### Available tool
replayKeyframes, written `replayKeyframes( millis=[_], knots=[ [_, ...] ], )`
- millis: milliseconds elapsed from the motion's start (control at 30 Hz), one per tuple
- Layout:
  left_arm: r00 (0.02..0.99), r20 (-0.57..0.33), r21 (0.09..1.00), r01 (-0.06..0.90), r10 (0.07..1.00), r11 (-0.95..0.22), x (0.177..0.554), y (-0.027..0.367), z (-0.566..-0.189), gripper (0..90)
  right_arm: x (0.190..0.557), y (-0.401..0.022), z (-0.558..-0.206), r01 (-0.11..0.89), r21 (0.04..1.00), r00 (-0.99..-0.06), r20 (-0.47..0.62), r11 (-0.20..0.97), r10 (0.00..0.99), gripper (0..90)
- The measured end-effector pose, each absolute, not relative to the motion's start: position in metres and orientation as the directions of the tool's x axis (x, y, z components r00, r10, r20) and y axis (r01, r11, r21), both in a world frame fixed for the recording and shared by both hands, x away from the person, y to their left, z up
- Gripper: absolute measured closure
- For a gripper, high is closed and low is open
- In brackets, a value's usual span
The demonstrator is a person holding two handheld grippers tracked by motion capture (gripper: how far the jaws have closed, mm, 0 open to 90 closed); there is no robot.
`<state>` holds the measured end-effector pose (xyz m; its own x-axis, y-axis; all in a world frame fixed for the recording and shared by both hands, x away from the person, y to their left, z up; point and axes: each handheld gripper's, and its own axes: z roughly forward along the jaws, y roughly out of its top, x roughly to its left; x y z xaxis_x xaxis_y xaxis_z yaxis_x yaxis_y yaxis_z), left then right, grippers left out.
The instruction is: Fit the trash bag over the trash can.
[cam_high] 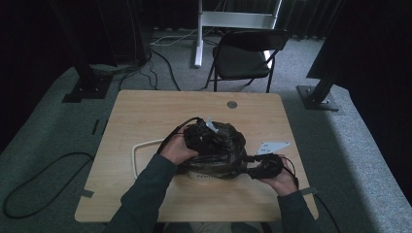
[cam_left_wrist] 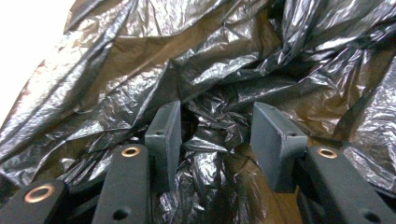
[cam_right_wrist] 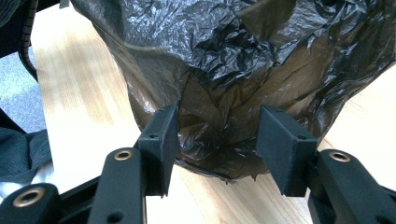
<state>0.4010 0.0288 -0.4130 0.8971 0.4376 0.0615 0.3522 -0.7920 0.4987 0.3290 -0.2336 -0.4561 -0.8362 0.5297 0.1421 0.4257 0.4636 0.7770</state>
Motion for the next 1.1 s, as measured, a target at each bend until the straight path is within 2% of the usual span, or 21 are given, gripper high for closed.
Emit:
replayKeyframes(
  millis=[267, 1100],
  knots=[
    [0.905, 0.066, 0.447, 0.35, 0.421, -0.823, 0.402, 0.023, -0.419, 53.6, 0.329, -0.234, -0.456, 0.427, 0.777, -0.835, 0.144, 0.462, 0.53, 47.9],
    [0.907, 0.091, 0.375, 0.352, 0.412, -0.857, 0.403, 0.015, -0.434, 51.9, 0.329, -0.234, -0.457, 0.43, 0.776, -0.837, 0.15, 0.461, 0.526, 47.9]
  ],
)
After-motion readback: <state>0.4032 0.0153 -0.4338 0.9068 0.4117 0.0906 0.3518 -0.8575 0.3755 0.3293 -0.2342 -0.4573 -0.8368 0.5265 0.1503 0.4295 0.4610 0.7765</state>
